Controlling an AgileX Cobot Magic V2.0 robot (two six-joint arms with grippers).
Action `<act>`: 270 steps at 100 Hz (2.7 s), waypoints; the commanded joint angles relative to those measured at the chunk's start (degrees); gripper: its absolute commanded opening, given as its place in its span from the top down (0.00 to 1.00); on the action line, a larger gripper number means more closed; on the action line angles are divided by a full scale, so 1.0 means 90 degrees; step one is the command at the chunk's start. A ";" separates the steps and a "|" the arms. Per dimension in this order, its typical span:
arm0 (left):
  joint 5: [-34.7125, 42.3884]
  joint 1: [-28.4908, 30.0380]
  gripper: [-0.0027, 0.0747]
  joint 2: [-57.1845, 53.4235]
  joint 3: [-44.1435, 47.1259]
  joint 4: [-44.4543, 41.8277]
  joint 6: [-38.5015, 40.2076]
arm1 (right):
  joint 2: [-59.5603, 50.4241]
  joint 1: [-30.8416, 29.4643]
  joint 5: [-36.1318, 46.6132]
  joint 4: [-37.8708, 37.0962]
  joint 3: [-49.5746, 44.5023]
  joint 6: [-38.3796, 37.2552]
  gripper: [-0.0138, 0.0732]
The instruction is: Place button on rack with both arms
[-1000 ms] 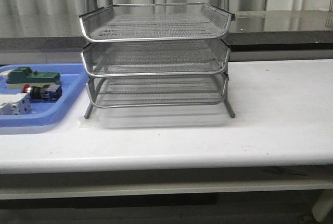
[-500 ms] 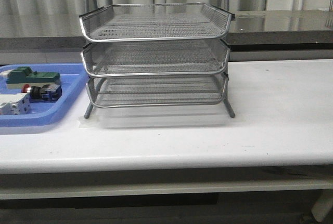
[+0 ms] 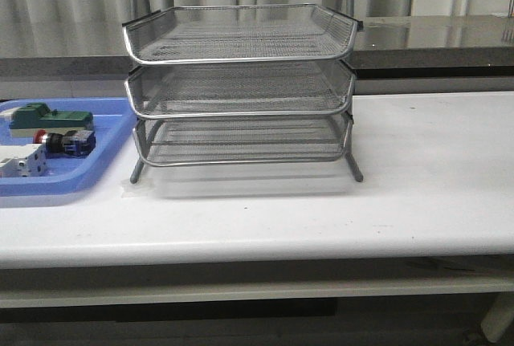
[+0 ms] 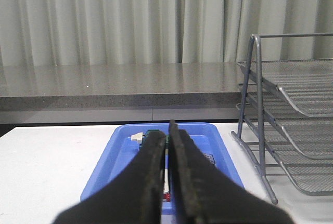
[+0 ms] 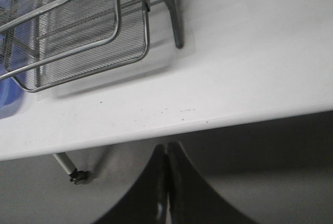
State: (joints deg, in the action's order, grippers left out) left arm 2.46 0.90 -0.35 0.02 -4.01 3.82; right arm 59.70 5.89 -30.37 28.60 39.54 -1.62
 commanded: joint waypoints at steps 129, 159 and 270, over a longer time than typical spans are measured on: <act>0.0496 0.0023 0.96 -0.0203 0.0301 0.0015 0.0057 | 0.3774 -0.0022 -0.1159 0.9087 0.0892 0.7840 0.44; 0.0496 0.0023 0.96 -0.0203 0.0301 0.0015 0.0057 | 0.4566 -0.0015 -0.1170 0.9087 0.1646 0.7840 0.44; 0.0496 0.0023 0.96 -0.0203 0.0301 0.0015 0.0057 | 0.5226 -0.0013 -0.1218 0.8850 0.2247 0.7833 0.86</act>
State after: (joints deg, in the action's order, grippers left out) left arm 2.46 0.90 -0.35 0.02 -4.01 3.82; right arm 109.34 5.89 -38.03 103.15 58.27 68.33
